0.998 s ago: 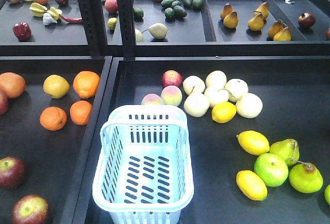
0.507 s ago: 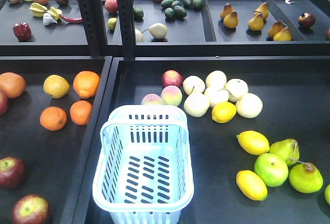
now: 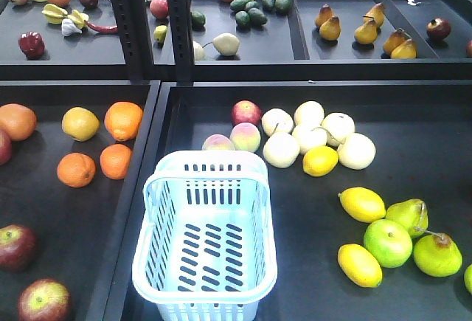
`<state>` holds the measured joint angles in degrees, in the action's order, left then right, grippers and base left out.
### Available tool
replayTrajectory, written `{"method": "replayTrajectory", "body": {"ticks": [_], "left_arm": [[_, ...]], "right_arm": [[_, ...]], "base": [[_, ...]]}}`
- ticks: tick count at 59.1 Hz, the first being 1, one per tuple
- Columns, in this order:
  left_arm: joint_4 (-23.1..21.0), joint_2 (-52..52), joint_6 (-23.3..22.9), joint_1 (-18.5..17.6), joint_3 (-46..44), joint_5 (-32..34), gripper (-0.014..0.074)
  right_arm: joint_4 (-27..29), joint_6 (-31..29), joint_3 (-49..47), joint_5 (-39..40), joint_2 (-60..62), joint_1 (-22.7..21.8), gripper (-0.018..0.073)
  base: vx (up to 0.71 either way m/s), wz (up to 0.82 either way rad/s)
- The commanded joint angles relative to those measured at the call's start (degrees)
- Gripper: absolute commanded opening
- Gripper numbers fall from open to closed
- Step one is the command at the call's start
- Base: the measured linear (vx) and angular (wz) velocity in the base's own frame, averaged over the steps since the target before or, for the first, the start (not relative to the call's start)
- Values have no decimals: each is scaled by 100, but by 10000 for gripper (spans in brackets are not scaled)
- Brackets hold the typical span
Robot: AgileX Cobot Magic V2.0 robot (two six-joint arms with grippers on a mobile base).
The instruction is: Pick three apples into basket with both arms
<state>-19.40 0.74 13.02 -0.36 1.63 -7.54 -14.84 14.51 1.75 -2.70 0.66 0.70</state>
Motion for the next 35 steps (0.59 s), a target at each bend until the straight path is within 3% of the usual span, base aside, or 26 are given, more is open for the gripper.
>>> {"method": "replayTrajectory", "body": {"ticks": [1, 35], "left_arm": [[-35, 75, 3, -28, -148, 385, -6], [-55, 75, -35, -28, -148, 1198, -6]], "right_arm": [[-63, -39, 60, 432, 66, -24, -5], [-68, -39, 60, 438, 66, -24, -5]], "base": [[0, 0], [0, 0]]}}
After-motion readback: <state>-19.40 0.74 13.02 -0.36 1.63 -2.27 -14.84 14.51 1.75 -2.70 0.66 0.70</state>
